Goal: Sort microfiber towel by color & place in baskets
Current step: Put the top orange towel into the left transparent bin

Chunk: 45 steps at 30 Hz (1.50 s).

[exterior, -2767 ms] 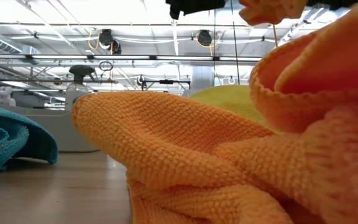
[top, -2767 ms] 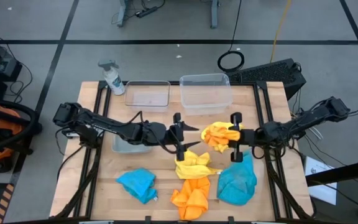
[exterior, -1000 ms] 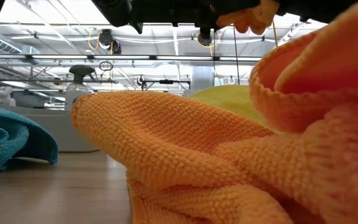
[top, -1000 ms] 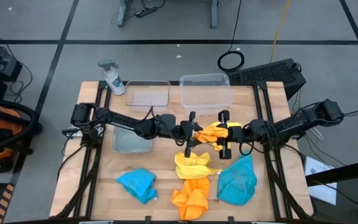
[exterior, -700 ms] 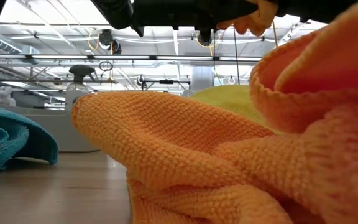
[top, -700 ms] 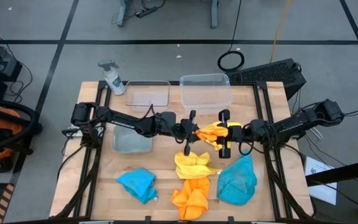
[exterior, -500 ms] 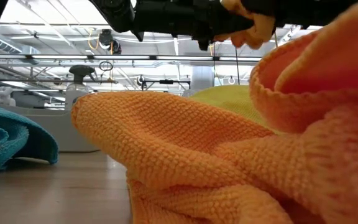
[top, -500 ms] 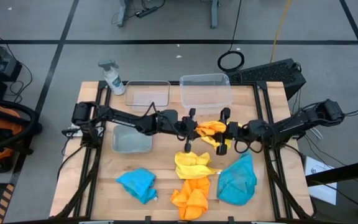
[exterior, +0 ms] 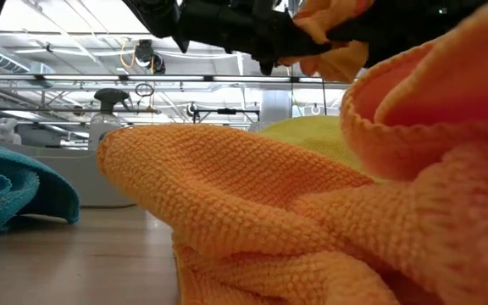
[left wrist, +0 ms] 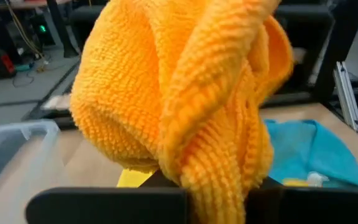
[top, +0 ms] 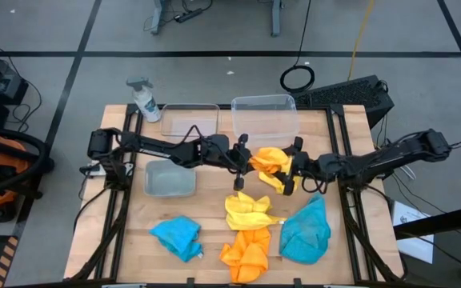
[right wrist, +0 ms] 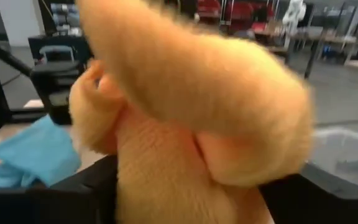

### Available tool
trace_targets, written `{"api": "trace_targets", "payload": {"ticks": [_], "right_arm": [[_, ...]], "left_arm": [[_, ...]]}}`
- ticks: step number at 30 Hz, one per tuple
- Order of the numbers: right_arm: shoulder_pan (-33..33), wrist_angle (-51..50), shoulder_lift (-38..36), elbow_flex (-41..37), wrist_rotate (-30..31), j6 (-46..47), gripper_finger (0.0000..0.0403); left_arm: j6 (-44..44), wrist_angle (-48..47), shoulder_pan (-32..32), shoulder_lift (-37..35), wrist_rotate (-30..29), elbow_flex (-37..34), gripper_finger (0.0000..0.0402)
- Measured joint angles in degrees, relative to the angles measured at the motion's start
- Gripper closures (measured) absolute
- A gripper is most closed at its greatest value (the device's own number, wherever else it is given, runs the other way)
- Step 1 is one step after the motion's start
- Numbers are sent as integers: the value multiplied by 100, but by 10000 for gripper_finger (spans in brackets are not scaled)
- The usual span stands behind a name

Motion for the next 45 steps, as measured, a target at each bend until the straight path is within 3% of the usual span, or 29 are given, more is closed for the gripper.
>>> {"api": "trace_targets", "payload": {"ticks": [7,17,24,27,31,35,45], "right_arm": [[176,-1030,-453,-9,24,284,99],[470,-1499,-646,-9,-4,412,99],[663,-1121,-523,-11,225,-662,101],[696,-408,-352,-11,224,-1146,112],[698,246,-153,-11,-466,-1525,137],[708,128,-144,-11,-902,-1406,172],[725,-1015,-244,-13,88,-314,231]], "left_arm": [[7,-192,25,-158,-45,-81,382],[231,-1054,41,-521,-293,-72,382],[260,-1390,25,-606,-21,-70,382],[260,-1461,12,-606,97,-70,382],[262,-1456,14,-606,103,-70,382],[260,-1430,12,-606,103,-70,382],[262,-1418,14,-604,96,-70,382]]}}
